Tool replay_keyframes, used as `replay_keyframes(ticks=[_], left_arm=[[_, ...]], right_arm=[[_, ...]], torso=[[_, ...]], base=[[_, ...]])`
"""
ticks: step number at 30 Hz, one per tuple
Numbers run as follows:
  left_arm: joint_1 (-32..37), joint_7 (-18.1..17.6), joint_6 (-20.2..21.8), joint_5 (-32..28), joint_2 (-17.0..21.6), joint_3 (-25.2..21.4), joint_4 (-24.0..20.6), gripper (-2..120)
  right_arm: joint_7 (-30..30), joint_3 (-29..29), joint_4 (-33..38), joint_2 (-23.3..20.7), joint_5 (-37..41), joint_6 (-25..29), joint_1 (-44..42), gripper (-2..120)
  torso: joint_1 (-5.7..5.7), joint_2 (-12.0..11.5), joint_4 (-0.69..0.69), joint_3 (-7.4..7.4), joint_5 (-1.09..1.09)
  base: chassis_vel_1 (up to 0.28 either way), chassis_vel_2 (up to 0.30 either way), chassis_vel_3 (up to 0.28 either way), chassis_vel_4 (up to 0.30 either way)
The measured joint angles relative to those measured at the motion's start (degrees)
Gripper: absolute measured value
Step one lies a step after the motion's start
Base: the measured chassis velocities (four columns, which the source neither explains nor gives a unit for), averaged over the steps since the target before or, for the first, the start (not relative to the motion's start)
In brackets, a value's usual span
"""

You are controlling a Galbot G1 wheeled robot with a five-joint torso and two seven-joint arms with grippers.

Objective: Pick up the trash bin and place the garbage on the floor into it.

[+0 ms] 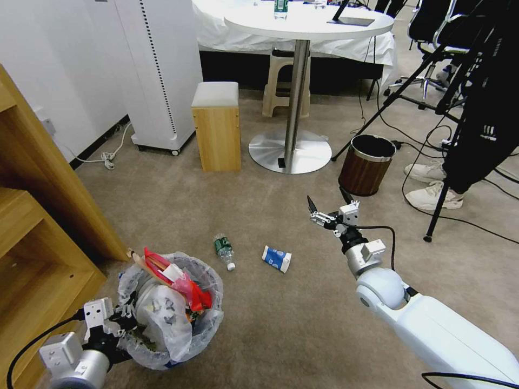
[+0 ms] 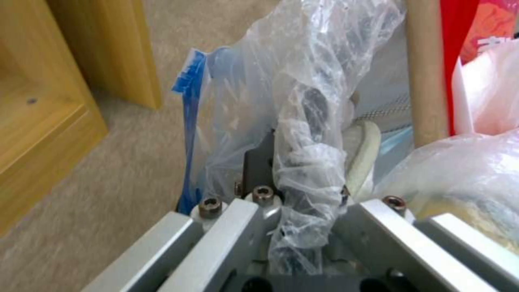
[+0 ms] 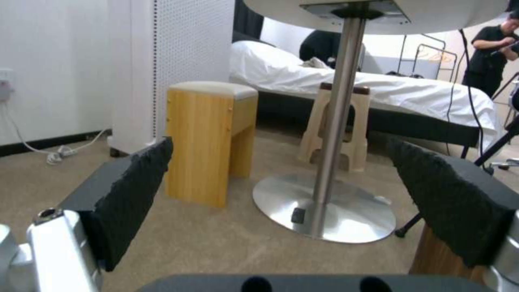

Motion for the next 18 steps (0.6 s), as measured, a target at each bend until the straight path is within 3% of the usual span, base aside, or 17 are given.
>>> replay_keyframes(ticks=[18], left_arm=[[-1.07, -0.33, 0.3, -1.52, 1.42, -1.02, 1.38, 0]], right_arm=[[-0.67, -0.23, -0.83, 0.52, -0.5, 0.97, -0.47, 100]], torso=[[0.01, 0.0, -0.01, 0.0, -0.01]], base=[[-0.132, 0.131, 0.13, -0.13]])
